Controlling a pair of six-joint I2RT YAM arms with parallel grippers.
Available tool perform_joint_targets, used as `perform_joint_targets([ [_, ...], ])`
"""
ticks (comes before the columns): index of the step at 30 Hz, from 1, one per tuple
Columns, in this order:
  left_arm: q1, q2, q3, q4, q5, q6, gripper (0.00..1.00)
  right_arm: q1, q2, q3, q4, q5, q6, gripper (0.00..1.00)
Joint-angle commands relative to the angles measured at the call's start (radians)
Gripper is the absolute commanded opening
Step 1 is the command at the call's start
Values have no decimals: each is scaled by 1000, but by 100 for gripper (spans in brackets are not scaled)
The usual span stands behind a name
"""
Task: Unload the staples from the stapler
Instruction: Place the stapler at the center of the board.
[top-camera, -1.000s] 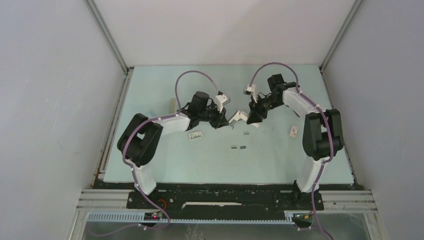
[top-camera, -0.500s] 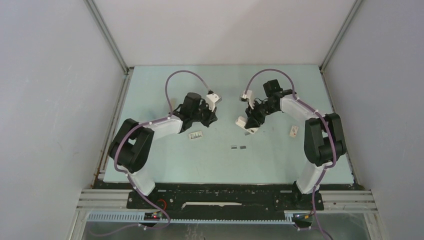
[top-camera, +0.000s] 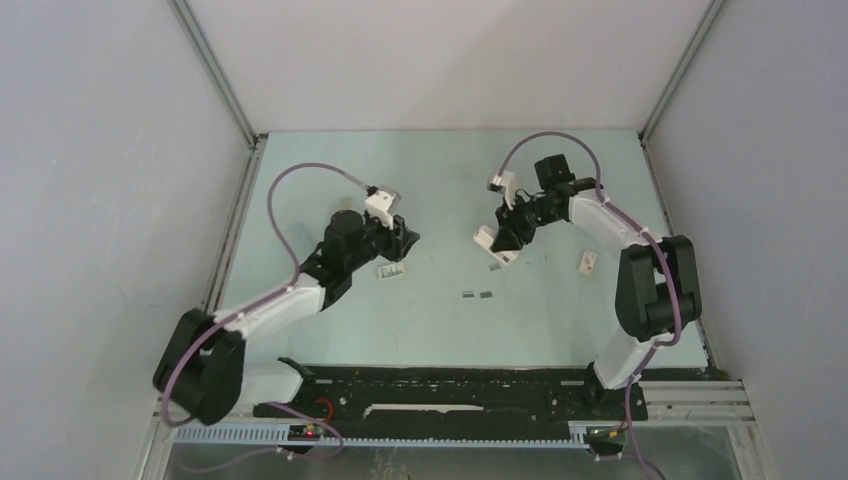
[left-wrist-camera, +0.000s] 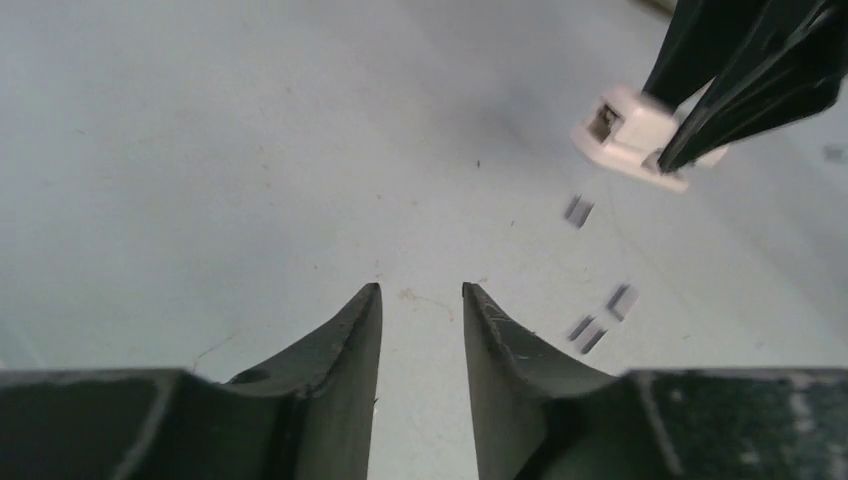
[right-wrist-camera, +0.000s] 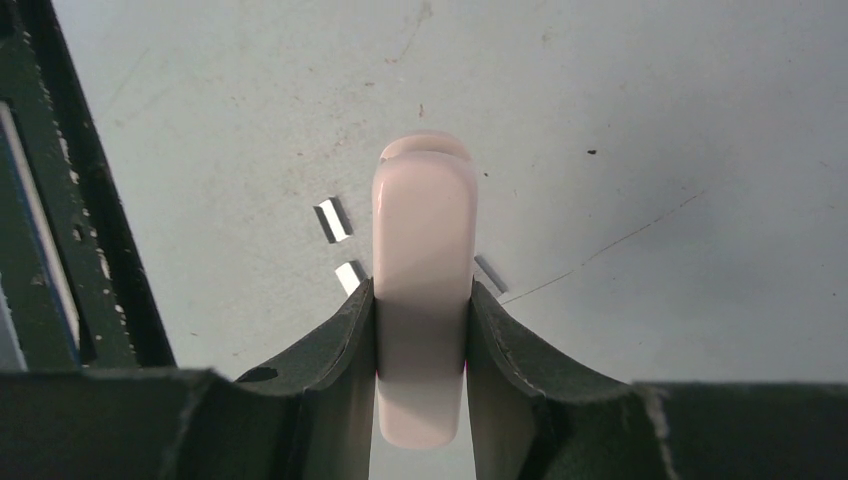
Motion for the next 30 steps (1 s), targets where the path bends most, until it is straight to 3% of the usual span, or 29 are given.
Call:
perform_joint_targets([
  [1,-3,-201,-77,94,-154,-156,50,-9,-100,-7,-17,-48,81,0],
  [9,3,-538,-242,38,-336,-339,99,-54,-200,-80,-19,-18,171,0],
  [18,10,-881,-370,-141,-452,-436,100,-163,-197,-39,80,330,337,0],
  [23,11,-947,-410,-166,-465,-478,100,-200,-57,113,11,478,345,0],
  [30,11,-953,-423,-161,-471,-487,100,-234,163,361,-114,535,372,0],
])
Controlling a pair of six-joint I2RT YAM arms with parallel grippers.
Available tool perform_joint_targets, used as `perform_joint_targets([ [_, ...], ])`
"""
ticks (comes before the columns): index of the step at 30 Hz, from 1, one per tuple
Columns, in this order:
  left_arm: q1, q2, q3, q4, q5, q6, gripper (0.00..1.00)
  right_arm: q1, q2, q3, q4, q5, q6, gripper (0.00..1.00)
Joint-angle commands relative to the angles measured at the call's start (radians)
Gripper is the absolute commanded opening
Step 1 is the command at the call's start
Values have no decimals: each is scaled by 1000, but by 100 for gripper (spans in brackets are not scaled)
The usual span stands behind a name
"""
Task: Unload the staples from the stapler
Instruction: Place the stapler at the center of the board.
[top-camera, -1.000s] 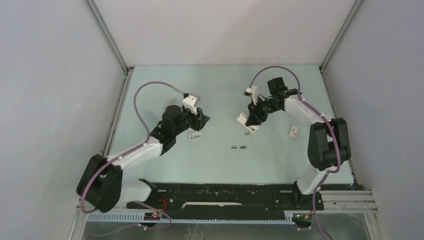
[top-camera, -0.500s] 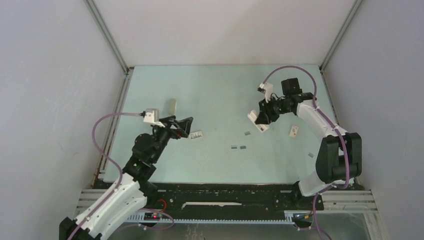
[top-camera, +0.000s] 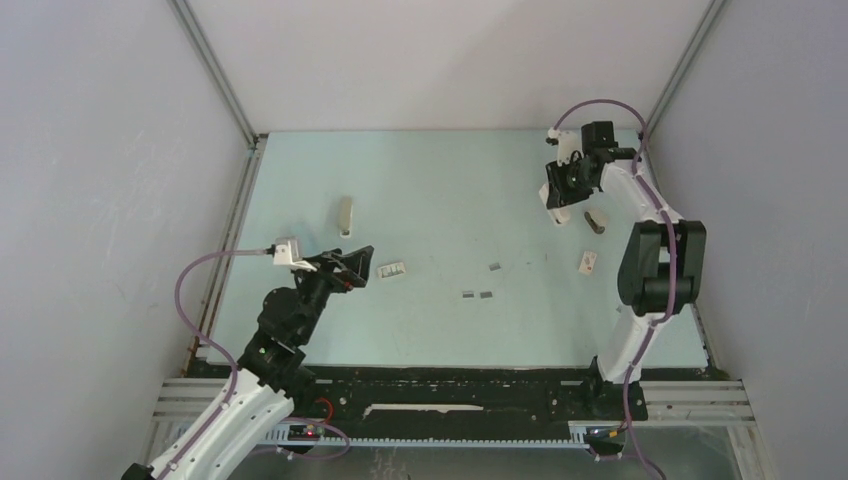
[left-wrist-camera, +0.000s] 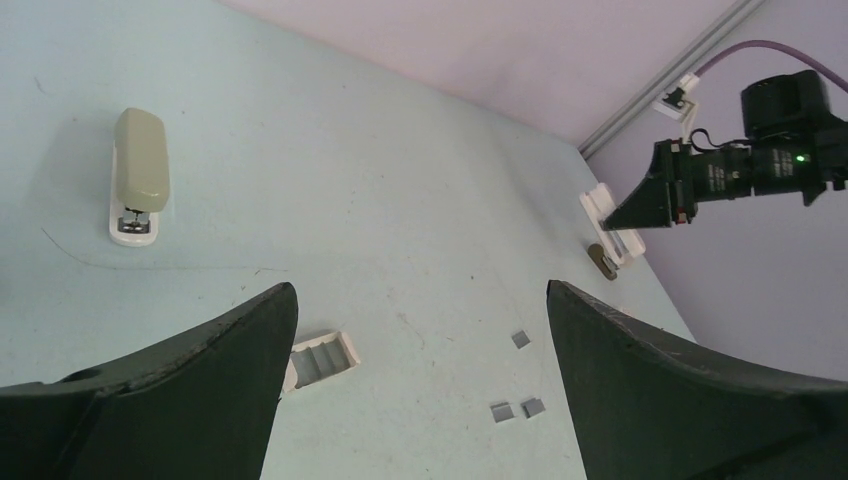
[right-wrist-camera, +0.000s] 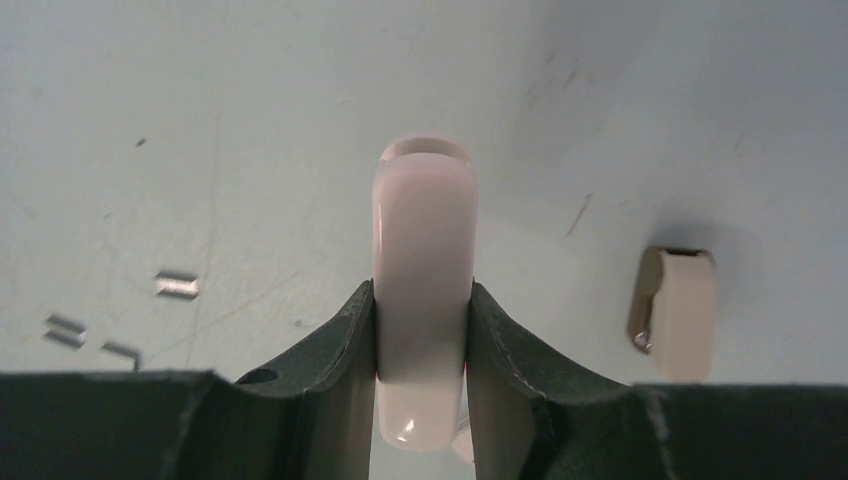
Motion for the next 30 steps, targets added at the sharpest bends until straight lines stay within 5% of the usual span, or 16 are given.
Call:
perform_joint_targets([
  [1,5,1,-17,15,-27,-18,100,-10,106,155,-91,71,39,0],
  [13,5,42,-25,59,-21,-30,100,-10,340,376,-171,160,29,3],
  [27,5,90,-21,97,-16,-32,100,-10,408,414,-189,158,28,21],
  [30,5,102,-19,104,-12,-32,100,-10,397,413,-192,150,26,31],
])
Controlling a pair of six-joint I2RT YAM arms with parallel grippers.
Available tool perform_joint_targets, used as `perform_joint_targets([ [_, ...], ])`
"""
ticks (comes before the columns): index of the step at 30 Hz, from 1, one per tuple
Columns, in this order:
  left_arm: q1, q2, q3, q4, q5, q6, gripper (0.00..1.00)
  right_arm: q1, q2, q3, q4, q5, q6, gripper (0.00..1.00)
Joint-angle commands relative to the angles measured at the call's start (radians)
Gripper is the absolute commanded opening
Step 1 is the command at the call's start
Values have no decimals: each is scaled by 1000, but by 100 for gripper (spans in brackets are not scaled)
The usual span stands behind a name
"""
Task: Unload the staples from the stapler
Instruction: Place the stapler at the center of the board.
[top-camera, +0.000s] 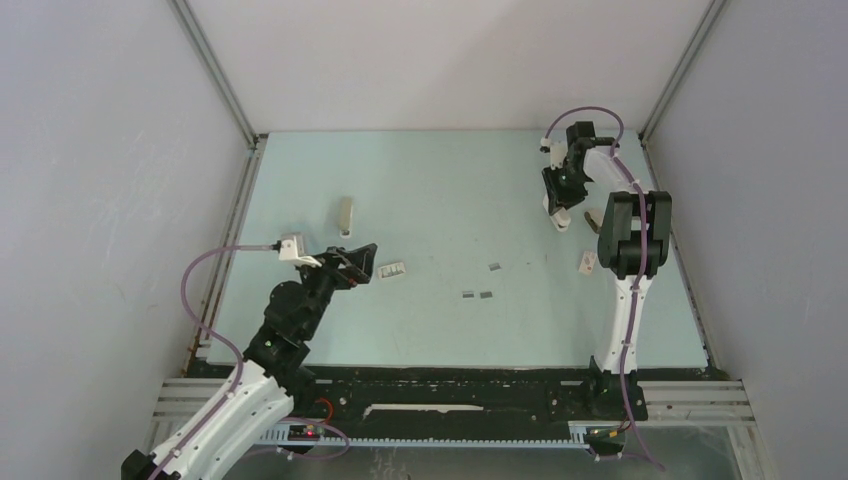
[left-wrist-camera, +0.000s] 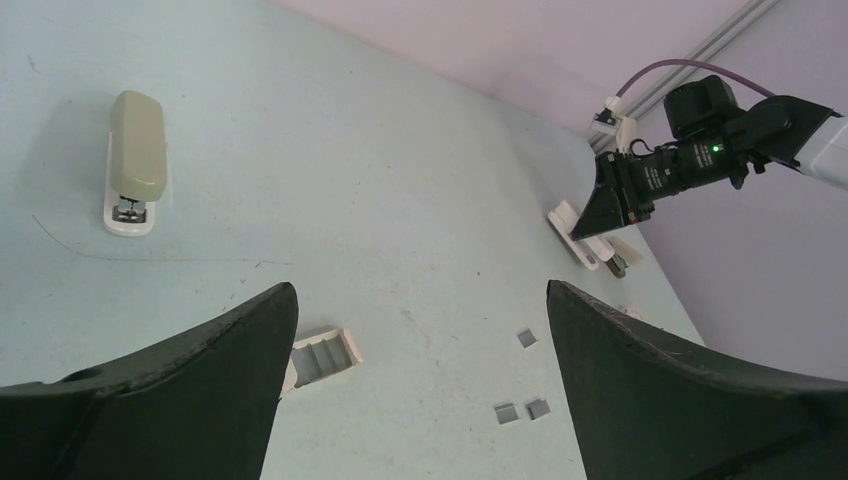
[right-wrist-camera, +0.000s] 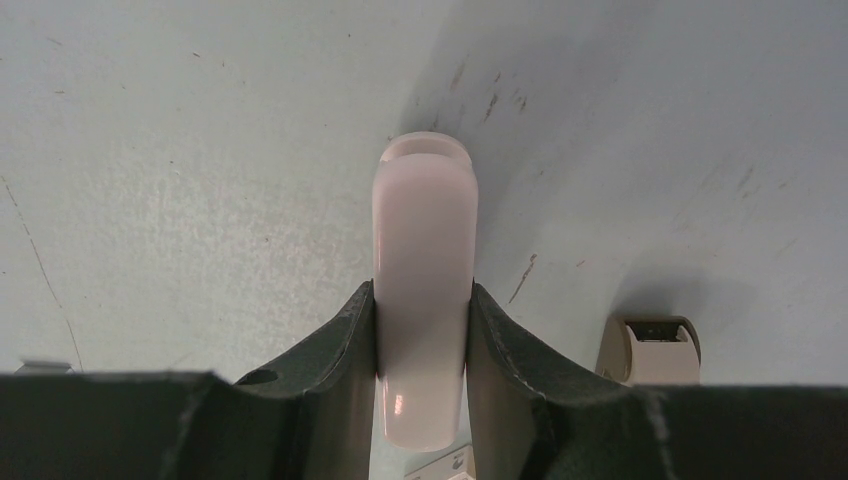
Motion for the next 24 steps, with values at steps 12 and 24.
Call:
perform_joint_targets([
  [12,5,36,-14,67,3,-14,100,-38,-142,15,-6,-18,-13,65],
  [24,5,15,-13,67,0,-17,100,-57,-416,-105,-27,-145,-90,71],
])
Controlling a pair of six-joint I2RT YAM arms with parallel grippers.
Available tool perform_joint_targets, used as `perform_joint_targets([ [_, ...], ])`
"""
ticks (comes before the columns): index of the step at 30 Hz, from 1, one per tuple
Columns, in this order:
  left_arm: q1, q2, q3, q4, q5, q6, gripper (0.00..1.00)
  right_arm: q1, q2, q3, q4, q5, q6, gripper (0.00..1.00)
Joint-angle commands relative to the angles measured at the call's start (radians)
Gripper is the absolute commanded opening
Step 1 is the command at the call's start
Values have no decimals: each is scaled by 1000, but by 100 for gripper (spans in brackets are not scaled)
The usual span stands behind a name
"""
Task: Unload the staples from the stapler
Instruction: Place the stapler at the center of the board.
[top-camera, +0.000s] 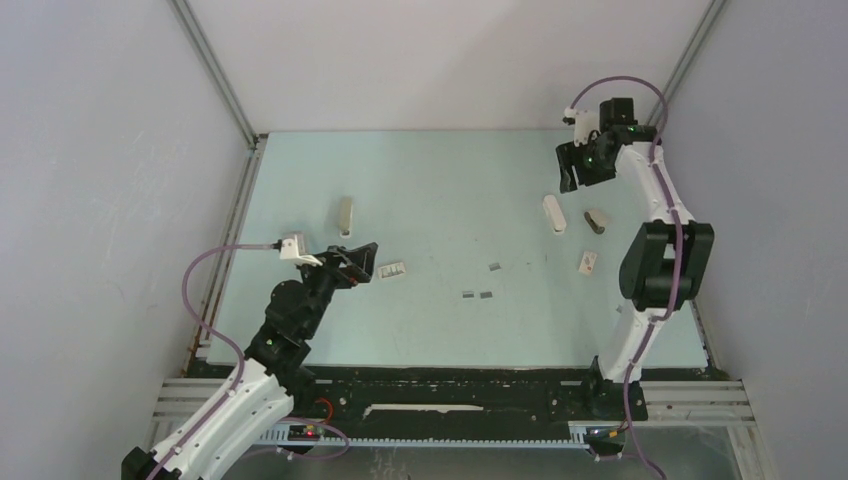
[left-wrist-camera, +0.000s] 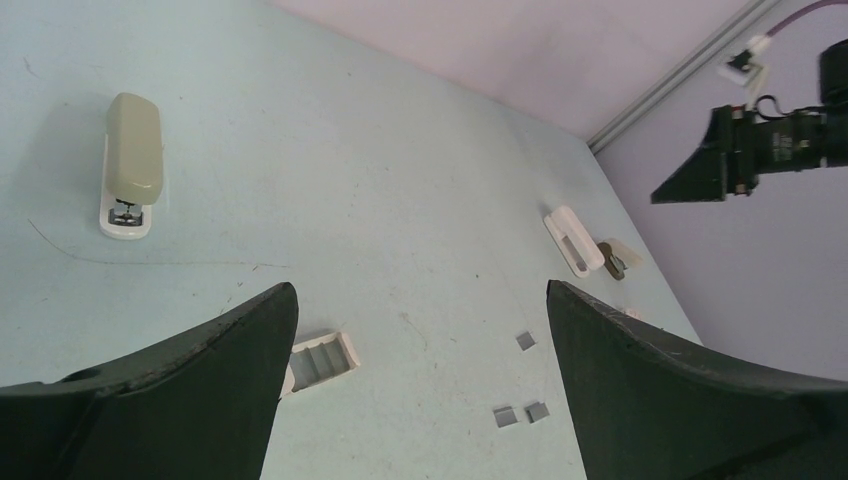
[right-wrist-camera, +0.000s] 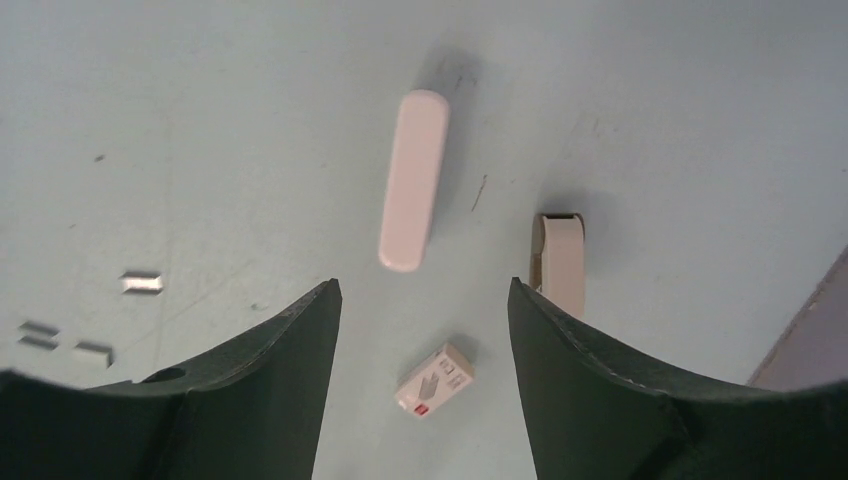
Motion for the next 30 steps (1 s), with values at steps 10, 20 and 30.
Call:
perform_joint_targets([
  [10,5,-14,-8,58,8,-21,100,-88,-383,-216,-135,-323,-166,71],
  [20,5,-1,-13,87,18,-38,100,-280,-557,-385,-292,-409,-336,71],
  [30,5,11,-13,106,29,-58,100,-501,-550,-421,-435,-444,-541,71],
])
